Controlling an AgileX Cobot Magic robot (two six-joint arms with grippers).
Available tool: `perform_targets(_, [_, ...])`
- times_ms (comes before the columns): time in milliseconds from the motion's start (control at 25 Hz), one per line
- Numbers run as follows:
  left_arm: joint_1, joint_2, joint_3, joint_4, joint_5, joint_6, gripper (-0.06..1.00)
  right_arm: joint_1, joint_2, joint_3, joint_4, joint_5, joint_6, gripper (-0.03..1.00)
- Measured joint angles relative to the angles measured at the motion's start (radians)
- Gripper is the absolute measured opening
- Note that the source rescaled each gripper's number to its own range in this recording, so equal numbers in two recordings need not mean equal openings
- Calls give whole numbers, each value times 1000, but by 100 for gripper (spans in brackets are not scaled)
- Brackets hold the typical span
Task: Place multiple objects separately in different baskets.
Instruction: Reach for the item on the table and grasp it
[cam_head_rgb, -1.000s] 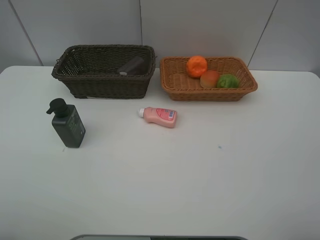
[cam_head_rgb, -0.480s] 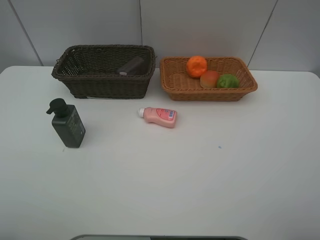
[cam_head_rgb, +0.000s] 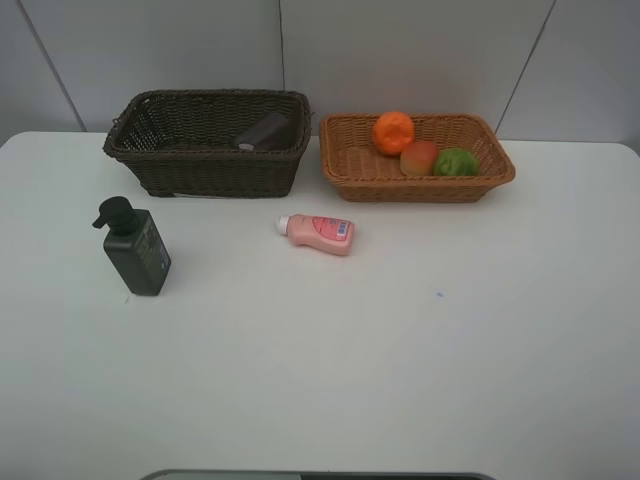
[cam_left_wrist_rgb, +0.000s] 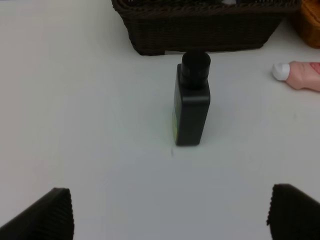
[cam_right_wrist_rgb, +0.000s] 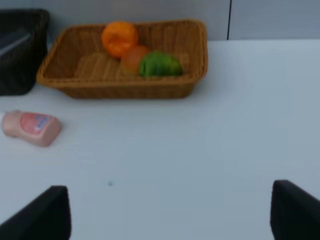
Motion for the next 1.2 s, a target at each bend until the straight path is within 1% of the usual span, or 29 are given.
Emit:
perform_targets(560, [0, 0, 0, 0, 0, 0, 100, -7, -2, 17, -1, 13, -1, 88])
perform_targets(720, [0, 0, 0, 0, 0, 0, 100, -53, -70, 17, -1, 13, -1, 88])
perform_targets(960, [0, 0, 0, 0, 0, 0, 100, -144, -78, 17, -1, 13, -8, 88])
perform_targets(1200, [0, 0, 0, 0, 0, 0, 100, -165, -80, 17, -1, 13, -8, 88])
